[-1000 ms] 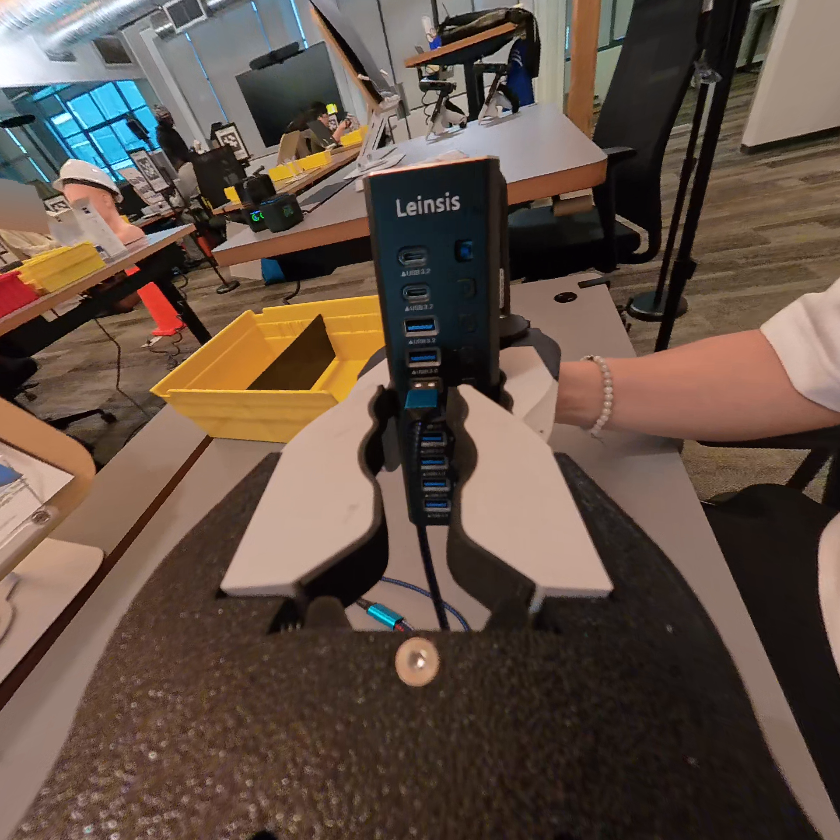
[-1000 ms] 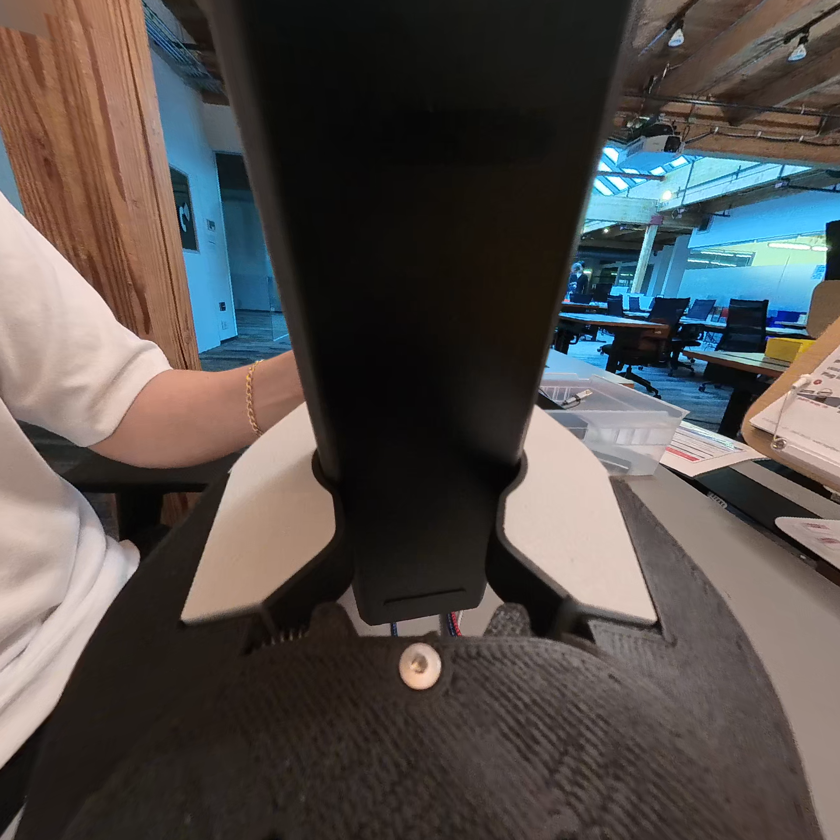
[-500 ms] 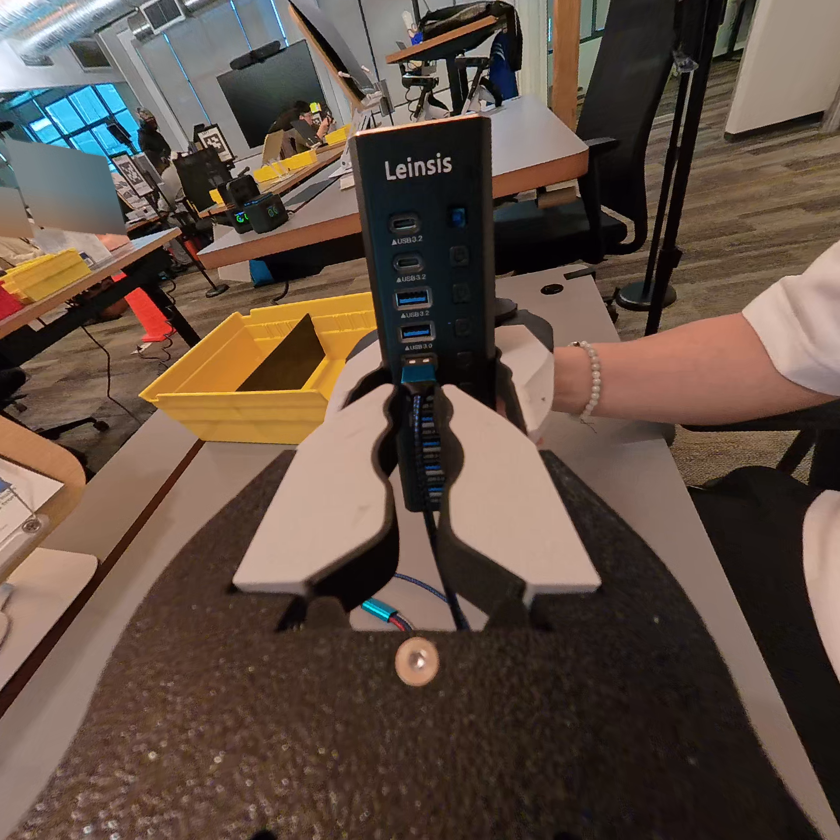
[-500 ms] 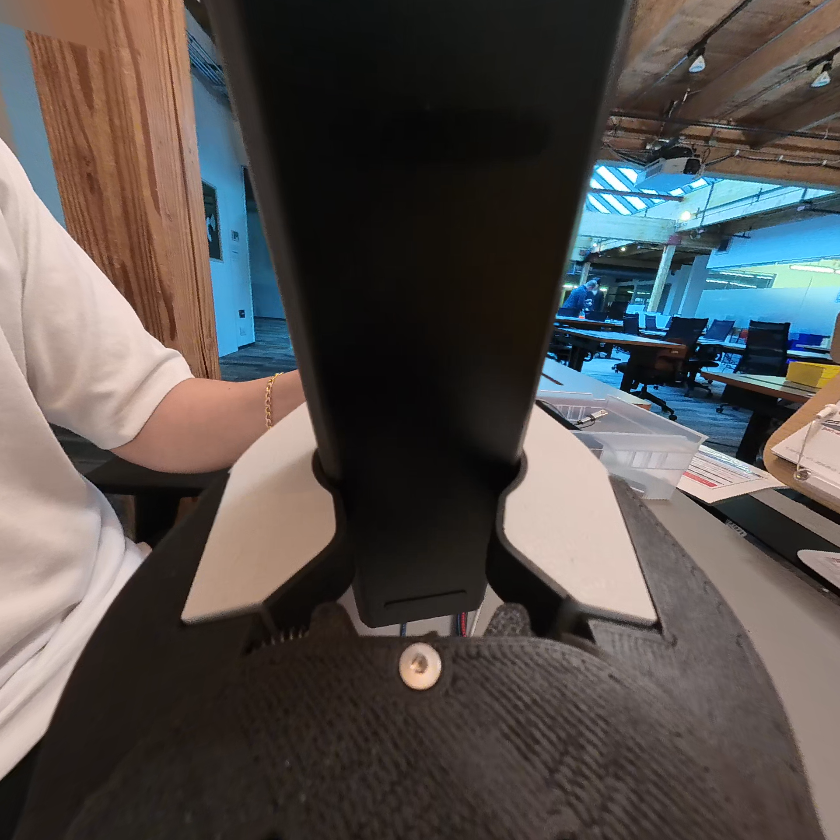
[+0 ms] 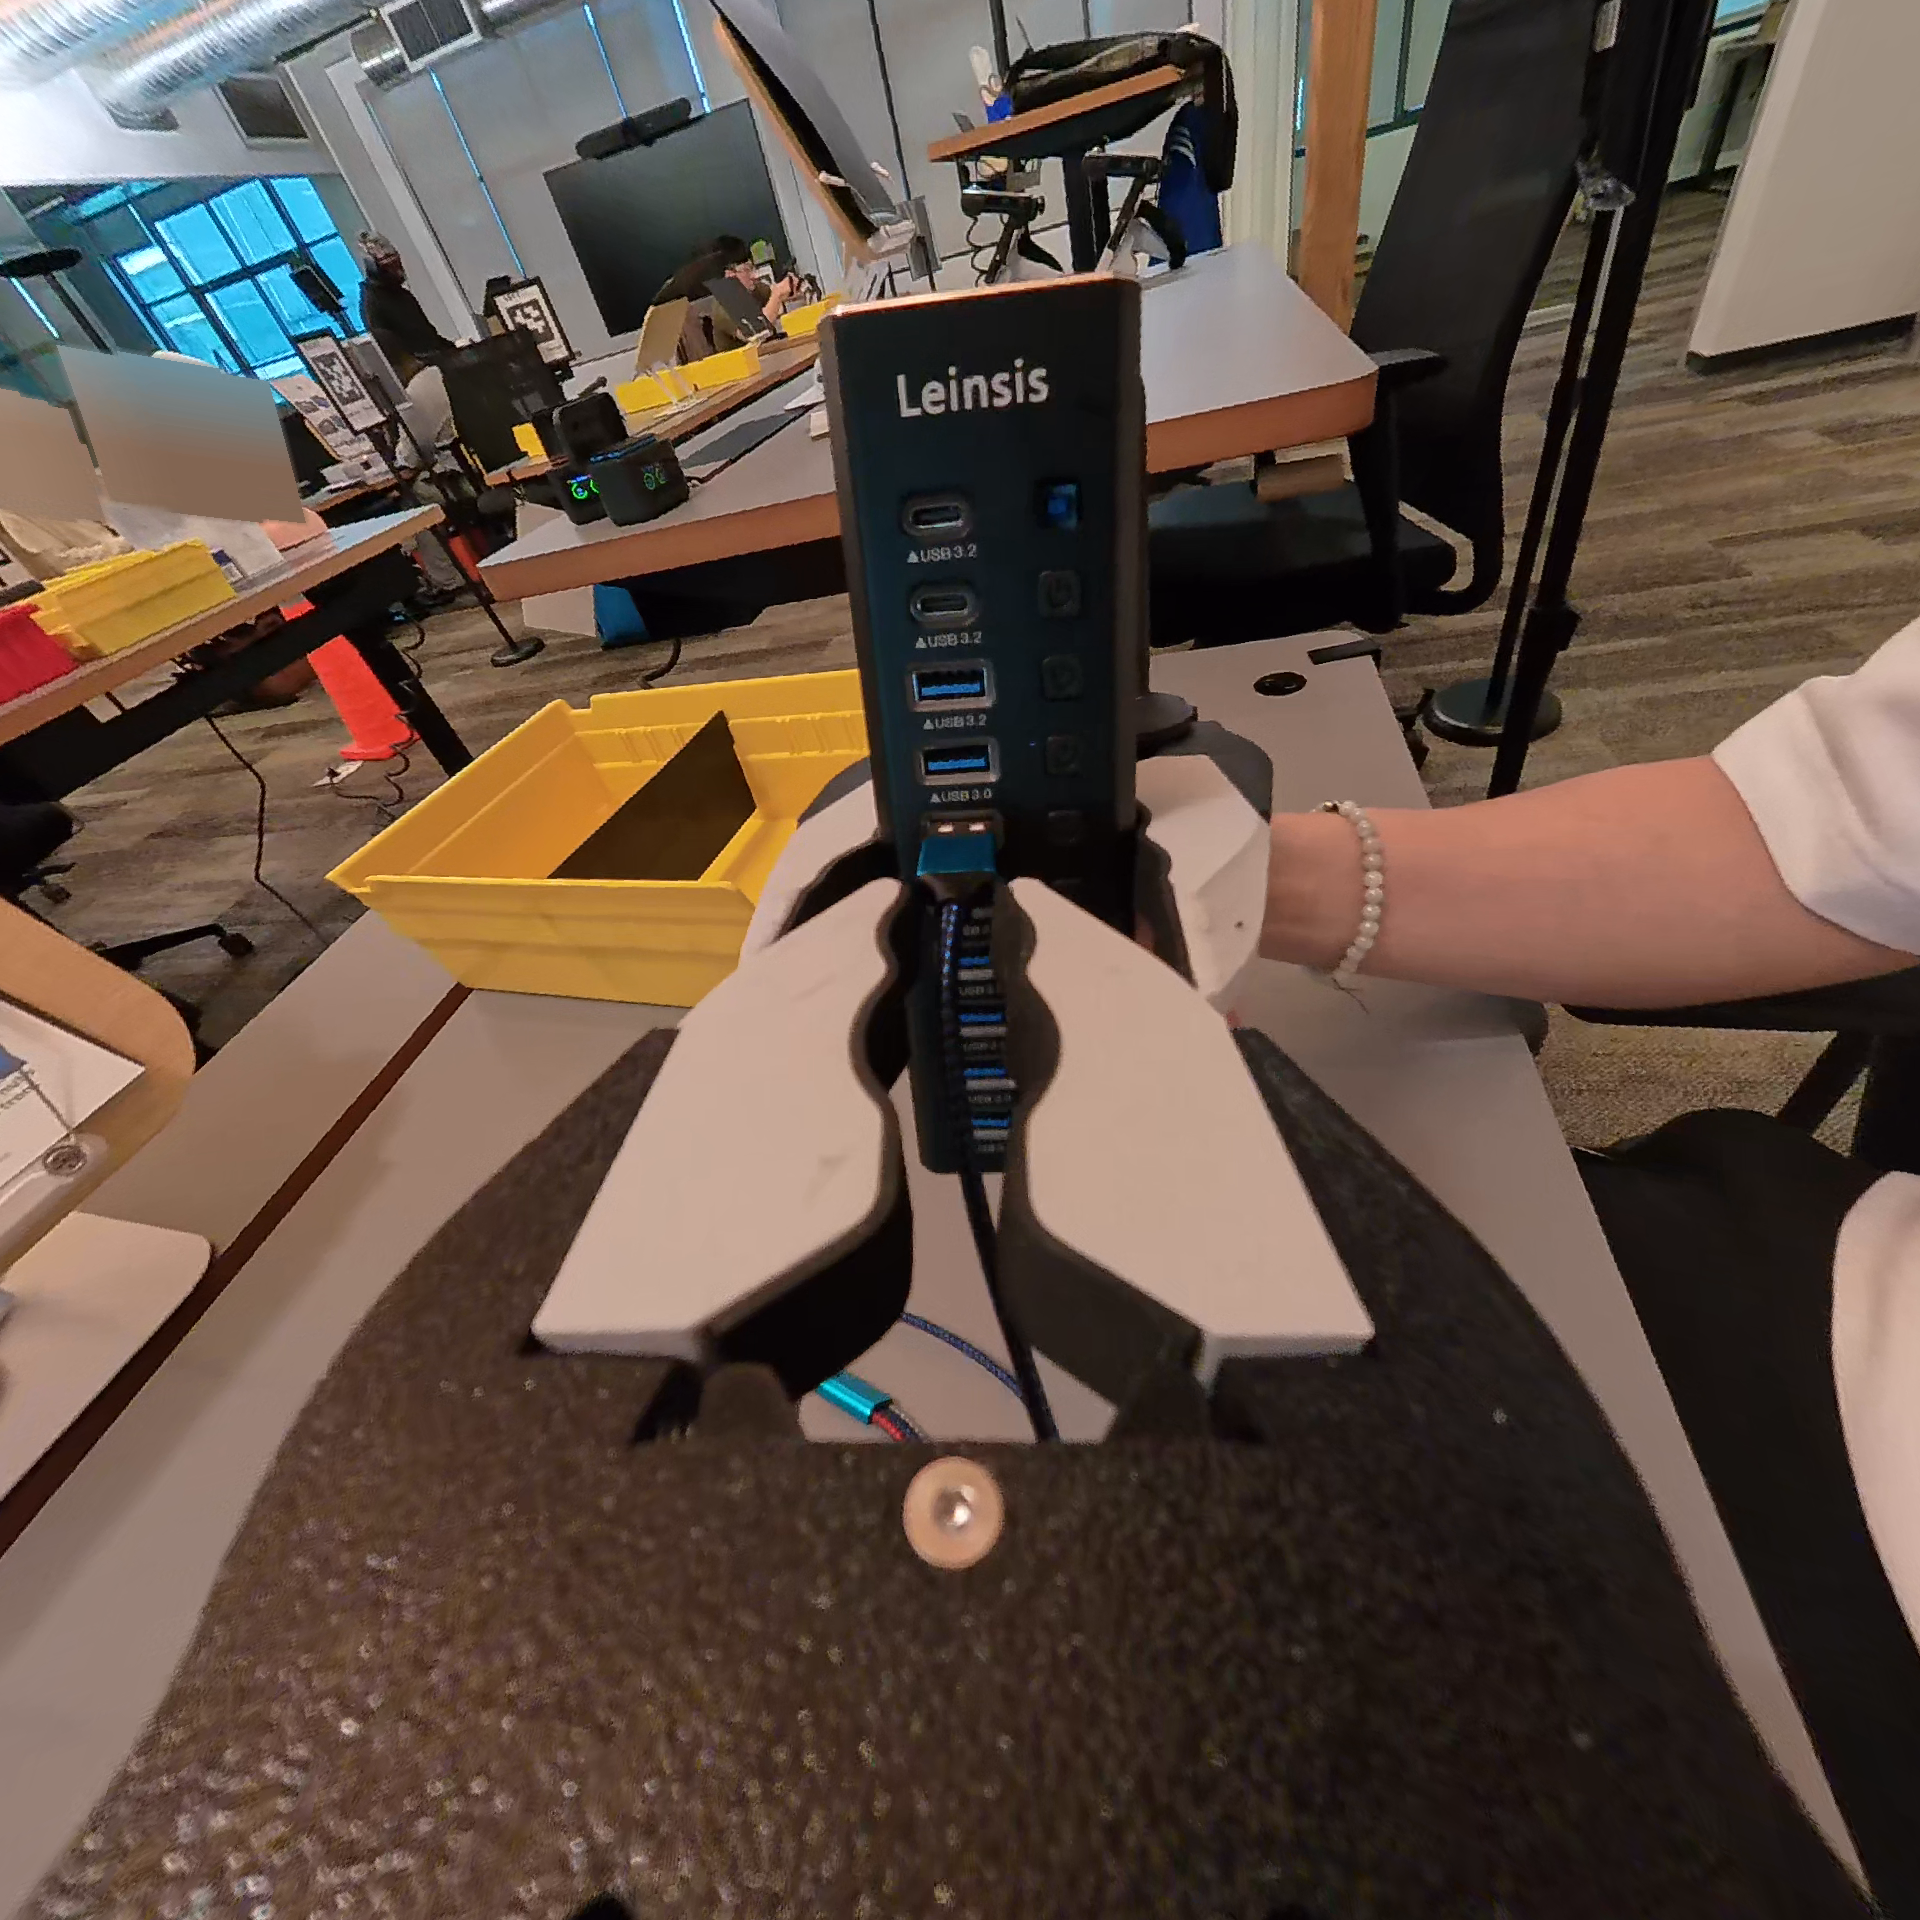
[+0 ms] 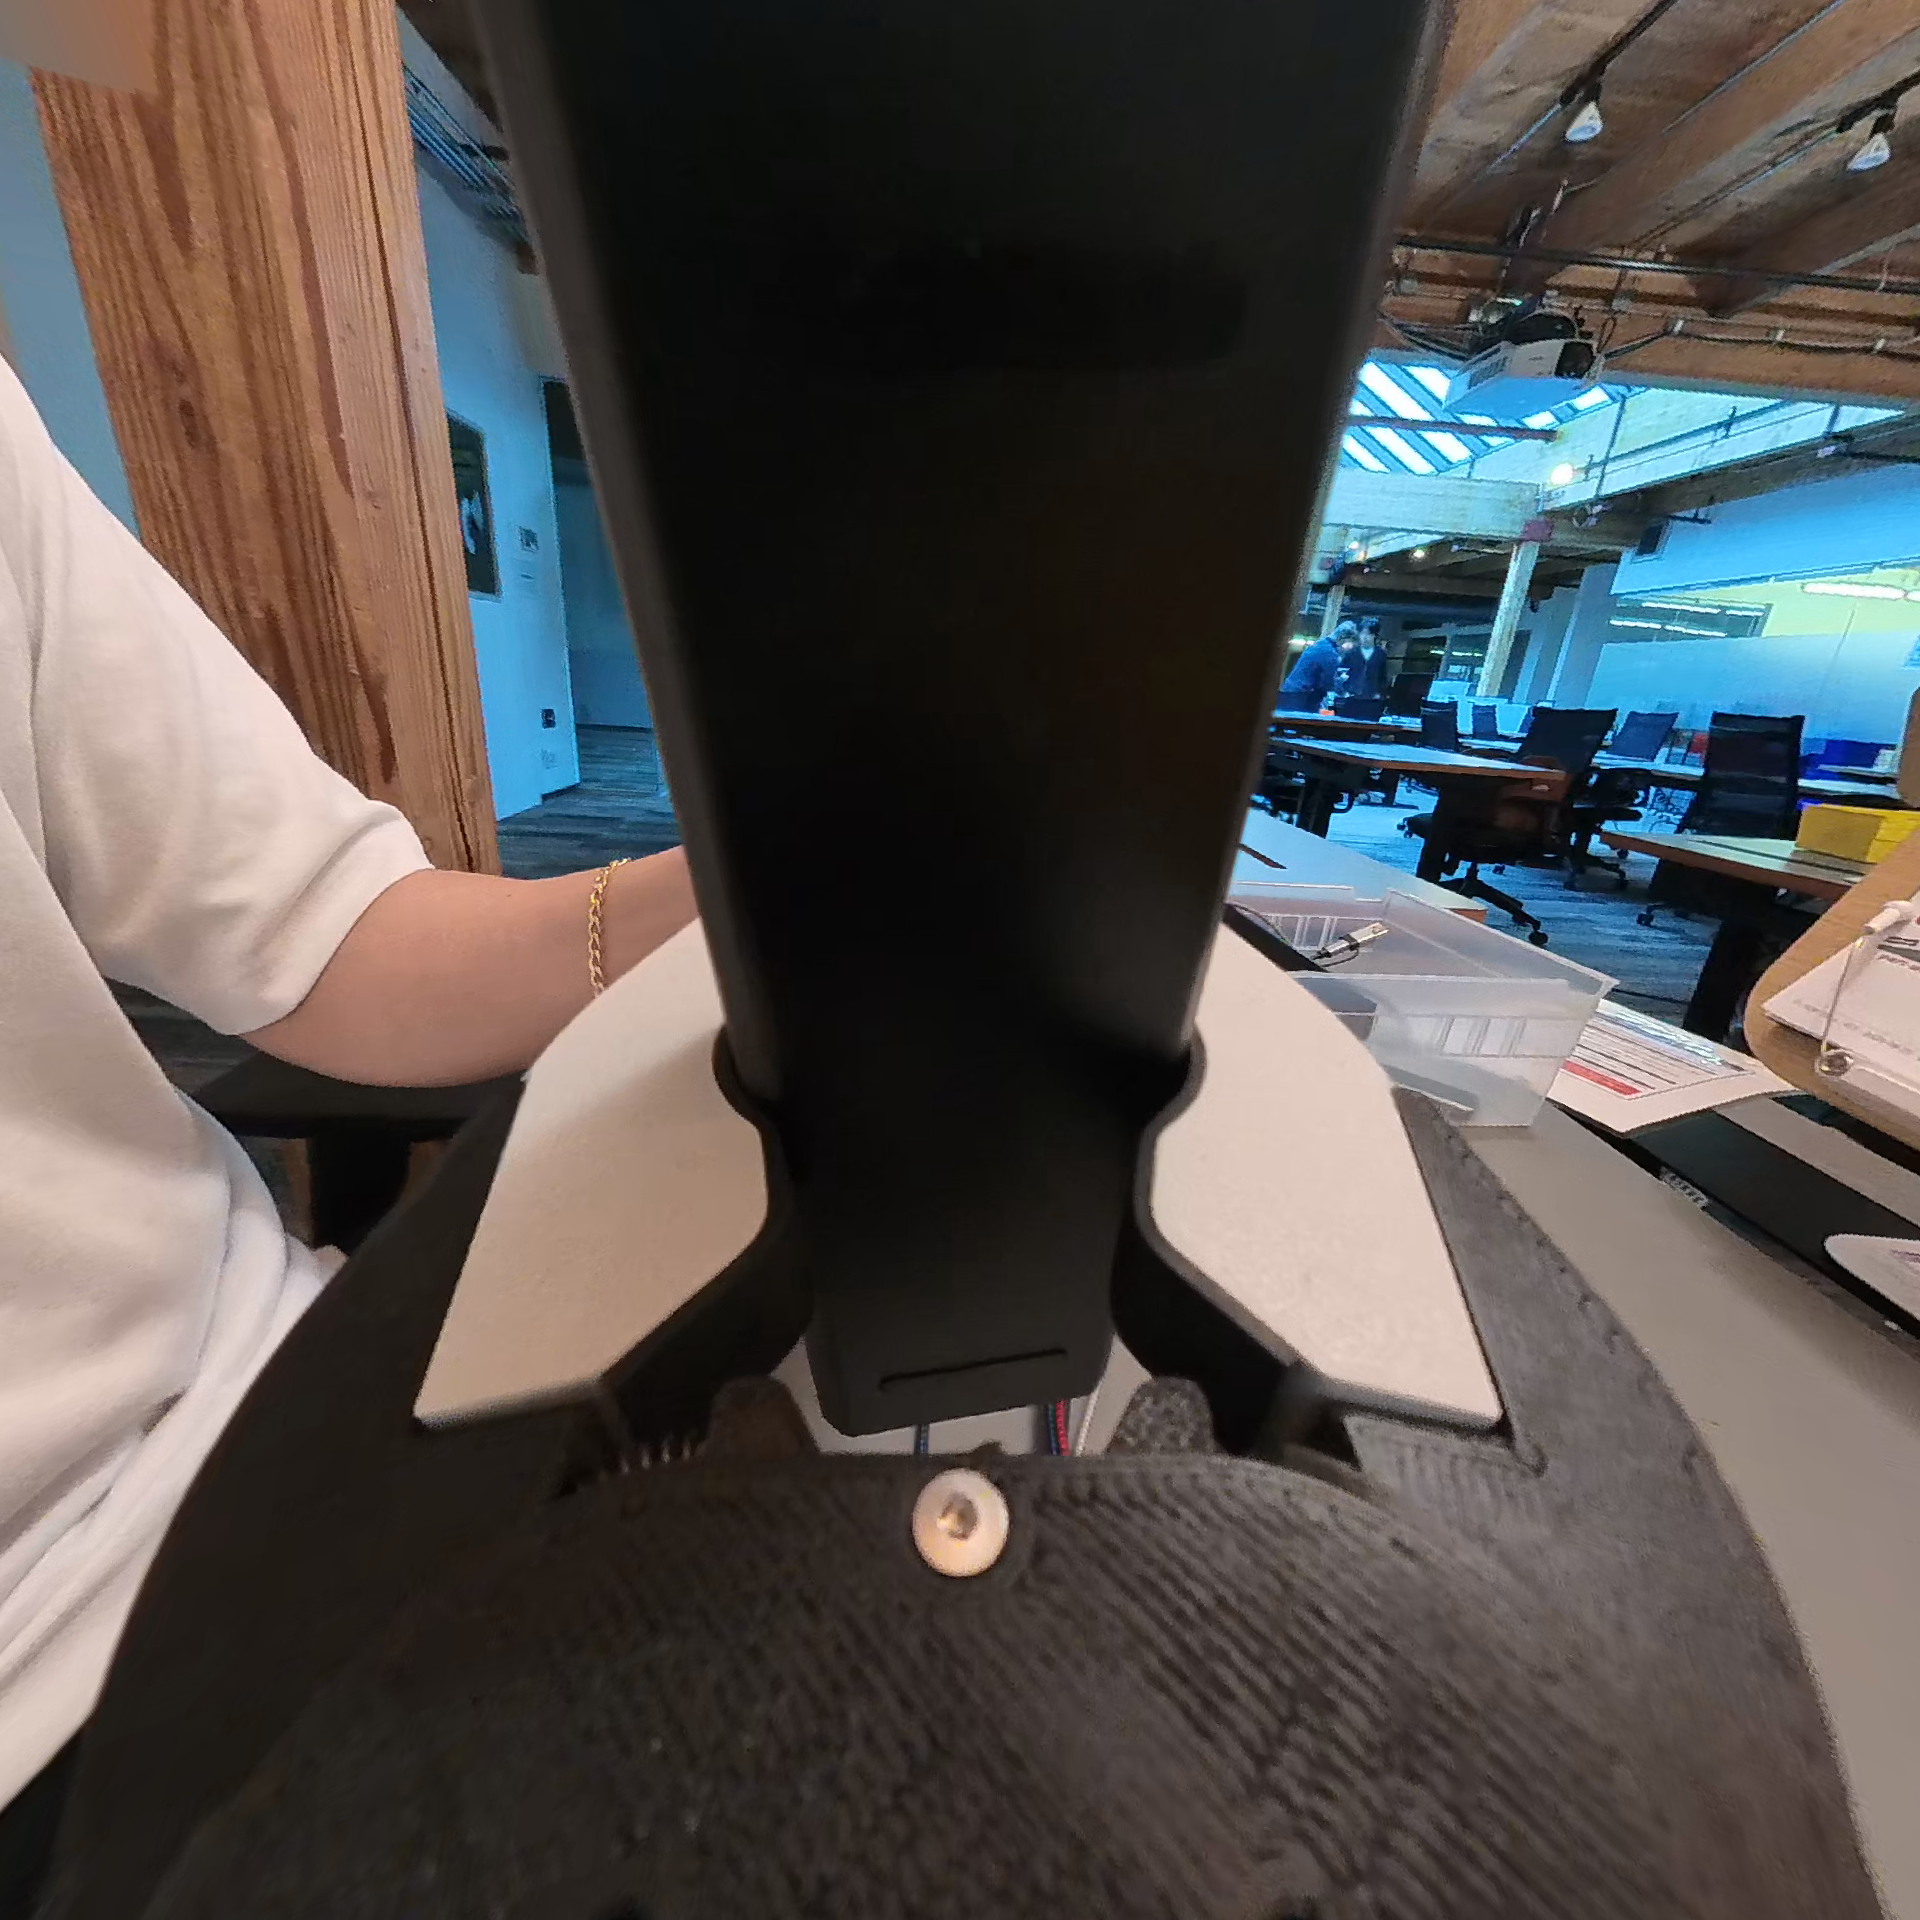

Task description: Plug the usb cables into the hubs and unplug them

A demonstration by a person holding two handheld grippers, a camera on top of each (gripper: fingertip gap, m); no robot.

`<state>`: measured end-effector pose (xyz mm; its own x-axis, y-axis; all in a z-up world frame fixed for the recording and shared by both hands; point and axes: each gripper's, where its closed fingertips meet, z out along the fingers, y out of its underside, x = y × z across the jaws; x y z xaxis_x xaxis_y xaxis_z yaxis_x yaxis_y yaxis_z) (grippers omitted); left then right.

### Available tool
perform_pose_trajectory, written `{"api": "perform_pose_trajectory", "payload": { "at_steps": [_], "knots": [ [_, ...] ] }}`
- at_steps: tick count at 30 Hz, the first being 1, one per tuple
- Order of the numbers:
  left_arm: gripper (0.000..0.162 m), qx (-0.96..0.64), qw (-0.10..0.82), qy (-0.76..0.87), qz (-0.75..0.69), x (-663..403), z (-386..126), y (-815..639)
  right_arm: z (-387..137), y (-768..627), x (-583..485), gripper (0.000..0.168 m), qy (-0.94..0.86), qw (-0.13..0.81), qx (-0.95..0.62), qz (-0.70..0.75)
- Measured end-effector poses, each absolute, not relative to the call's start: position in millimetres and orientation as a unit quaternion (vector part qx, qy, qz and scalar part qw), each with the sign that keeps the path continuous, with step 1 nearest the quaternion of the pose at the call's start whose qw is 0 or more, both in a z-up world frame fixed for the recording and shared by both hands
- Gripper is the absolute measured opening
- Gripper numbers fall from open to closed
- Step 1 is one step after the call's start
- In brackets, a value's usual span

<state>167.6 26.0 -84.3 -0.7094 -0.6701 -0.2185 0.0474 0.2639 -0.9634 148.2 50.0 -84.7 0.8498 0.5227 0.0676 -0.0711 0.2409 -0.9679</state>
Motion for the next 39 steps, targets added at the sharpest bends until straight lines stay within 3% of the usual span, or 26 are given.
{"api": "perform_pose_trajectory", "payload": {
  "at_steps": [6,20,32,39],
  "knots": [
    [0.018,-0.216,0.302,0.727,-0.578,166.7,-84.8,25.3,-86.0,51.3,149.4,0.074,-0.19,0.763,-0.586,0.195],
    [0.013,-0.245,0.315,0.711,-0.579,174.2,-84.5,30.3,-91.6,55.7,155.8,0.074,-0.177,0.758,-0.6,0.183],
    [0.013,-0.258,0.349,0.782,-0.448,175.0,-98.6,43.3,-115.0,66.8,154.3,0.074,-0.179,0.707,-0.665,0.162],
    [0.013,-0.263,0.321,0.783,-0.463,174.5,-106.7,46.5,-115.6,70.8,150.1,0.074,-0.175,0.711,-0.659,0.171]
  ]
}}
